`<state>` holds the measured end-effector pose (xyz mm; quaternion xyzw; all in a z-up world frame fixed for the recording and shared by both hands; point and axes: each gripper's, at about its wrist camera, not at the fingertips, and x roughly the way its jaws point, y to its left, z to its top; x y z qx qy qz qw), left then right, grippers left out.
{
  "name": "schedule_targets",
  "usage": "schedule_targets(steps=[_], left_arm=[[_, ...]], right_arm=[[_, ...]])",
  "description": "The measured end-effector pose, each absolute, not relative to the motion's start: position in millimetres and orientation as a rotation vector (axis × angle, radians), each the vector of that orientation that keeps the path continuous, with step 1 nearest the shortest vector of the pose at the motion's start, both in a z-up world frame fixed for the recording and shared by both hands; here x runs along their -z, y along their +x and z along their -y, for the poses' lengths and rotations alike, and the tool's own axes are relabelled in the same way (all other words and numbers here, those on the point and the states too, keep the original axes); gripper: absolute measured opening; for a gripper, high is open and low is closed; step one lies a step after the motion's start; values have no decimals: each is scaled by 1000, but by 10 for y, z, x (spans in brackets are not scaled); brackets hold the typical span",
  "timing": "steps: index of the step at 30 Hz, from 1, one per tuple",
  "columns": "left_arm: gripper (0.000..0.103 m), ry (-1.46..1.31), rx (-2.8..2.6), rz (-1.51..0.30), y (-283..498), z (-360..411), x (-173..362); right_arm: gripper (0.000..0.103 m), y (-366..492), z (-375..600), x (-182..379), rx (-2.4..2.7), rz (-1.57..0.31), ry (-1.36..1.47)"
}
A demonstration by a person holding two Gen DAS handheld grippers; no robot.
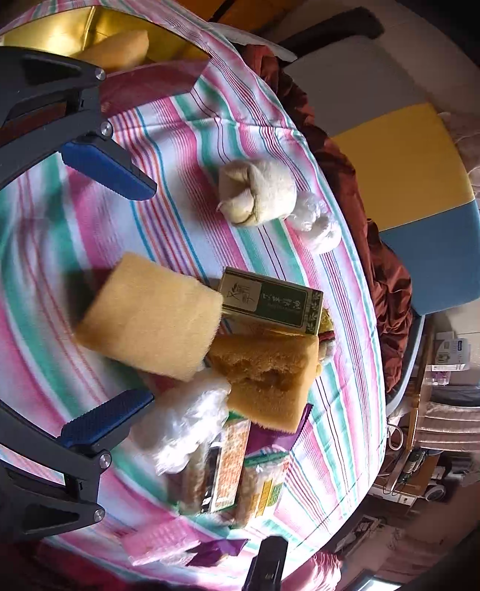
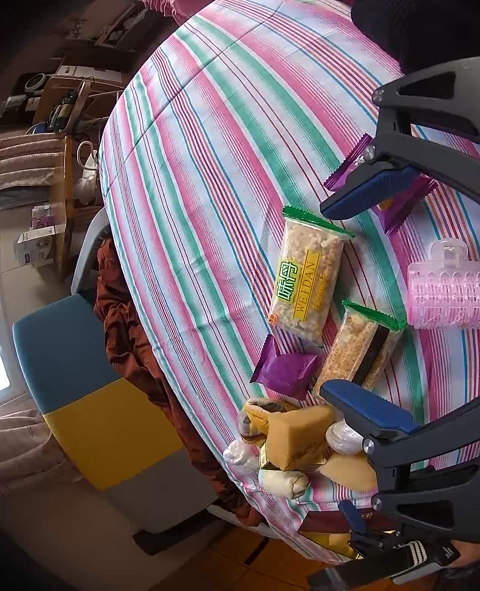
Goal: Organize objects
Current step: 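Reach to the rectangular yellow sponge and grasp it with the left gripper, then carry the sponge toward the tray with the left gripper while the right grasps the white plastic bundle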
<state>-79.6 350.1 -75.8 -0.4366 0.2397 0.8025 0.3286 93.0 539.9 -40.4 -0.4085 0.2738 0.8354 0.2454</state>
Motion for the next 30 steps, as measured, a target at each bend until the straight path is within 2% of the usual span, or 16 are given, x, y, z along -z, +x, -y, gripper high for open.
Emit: schedule_targets(steps=[3,4,6,9,11,12,13,15,20,25,30], left_arm=[[102,-1182,-2104,-604,-908,-3561,882],[94,-1202,-2109,-578,-934,-3557,912],[91,-1263,-2102,-466,-990,-3504,969],[88,-1235,-2138,-481,-913,-3504,986],[78,-1206,-2133,-481,-847,-3491,968],[66,-1196,-2124,-482,-814,-3489,952],[60,-1185,-2115,-488,-769,-3490,938],[57,-1174,-2115,-496,-661,-3461,925],[58,-1143,-2123,-461,-343,-3245,924],[58,-1057,-2141,-446,53,-2936,955],[58,-1021,-2148,-388,105,-2824,986]], right_arm=[[90,929,-5398,396,-2279,-739,-1108],[90,931,-5399,396,-2276,-737,-1106],[90,933,-5408,402,-2271,-739,-1108],[90,921,-5397,410,-2267,-729,-1117],[90,908,-5382,411,-2274,-719,-1125],[90,905,-5376,411,-2277,-717,-1129],[90,898,-5367,413,-2281,-716,-1131],[90,887,-5353,411,-2294,-717,-1136],[90,822,-5262,411,-2350,-709,-1166],[90,709,-5062,425,-2406,-613,-1231],[90,612,-4849,448,-2460,-513,-1293]])
